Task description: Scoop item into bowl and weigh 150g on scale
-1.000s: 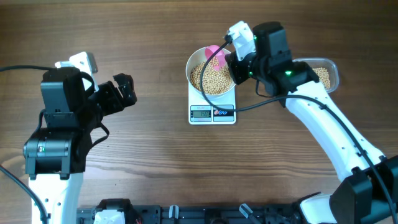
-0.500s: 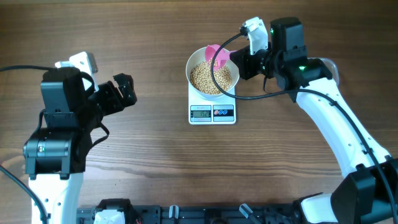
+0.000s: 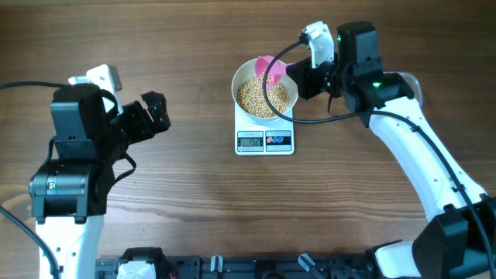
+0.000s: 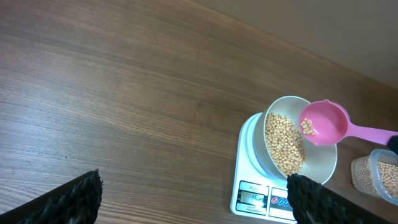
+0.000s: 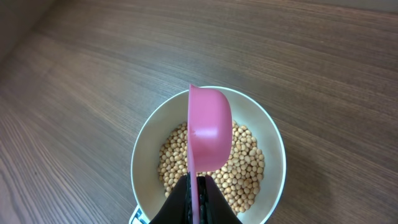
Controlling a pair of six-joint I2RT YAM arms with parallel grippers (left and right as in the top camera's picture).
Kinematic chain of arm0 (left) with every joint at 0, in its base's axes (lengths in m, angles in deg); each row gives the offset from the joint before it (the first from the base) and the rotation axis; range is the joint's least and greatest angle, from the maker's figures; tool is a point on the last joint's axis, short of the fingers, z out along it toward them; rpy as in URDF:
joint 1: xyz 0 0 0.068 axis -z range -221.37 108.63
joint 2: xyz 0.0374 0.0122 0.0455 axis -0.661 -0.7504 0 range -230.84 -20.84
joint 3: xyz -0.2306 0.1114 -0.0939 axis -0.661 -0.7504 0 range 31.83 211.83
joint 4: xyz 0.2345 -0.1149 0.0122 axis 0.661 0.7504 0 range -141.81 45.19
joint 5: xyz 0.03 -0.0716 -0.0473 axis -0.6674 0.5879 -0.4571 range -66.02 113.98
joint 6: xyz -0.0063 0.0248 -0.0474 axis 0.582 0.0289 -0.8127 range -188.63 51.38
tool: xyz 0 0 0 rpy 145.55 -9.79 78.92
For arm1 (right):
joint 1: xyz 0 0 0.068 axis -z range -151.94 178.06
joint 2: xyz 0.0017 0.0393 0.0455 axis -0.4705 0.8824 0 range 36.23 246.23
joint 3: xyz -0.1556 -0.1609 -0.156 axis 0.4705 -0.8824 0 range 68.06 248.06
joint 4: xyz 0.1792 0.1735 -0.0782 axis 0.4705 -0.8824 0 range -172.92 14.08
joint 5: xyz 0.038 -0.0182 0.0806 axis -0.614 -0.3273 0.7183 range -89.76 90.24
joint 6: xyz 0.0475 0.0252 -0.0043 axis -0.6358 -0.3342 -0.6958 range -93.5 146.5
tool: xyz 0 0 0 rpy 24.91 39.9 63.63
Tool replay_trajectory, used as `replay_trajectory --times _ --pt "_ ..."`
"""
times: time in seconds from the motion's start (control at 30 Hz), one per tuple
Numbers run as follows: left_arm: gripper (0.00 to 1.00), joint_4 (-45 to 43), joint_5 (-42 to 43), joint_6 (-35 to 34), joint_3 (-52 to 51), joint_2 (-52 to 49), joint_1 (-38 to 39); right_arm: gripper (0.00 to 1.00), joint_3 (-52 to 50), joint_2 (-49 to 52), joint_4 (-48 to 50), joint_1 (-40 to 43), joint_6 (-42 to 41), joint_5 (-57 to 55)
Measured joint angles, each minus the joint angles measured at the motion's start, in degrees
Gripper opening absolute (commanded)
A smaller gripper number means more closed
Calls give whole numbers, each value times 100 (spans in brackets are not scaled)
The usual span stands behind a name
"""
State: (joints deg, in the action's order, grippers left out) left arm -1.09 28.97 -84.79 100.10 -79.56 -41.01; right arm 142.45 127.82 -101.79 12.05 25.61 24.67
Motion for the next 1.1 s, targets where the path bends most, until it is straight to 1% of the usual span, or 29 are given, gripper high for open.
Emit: replay_trajectory --times 0.87,1.1 --pt "100 0 0 0 0 0 0 4 0 0 -7 0 2 0" --pt "100 0 0 0 0 0 0 5 0 24 -105 0 247 -2"
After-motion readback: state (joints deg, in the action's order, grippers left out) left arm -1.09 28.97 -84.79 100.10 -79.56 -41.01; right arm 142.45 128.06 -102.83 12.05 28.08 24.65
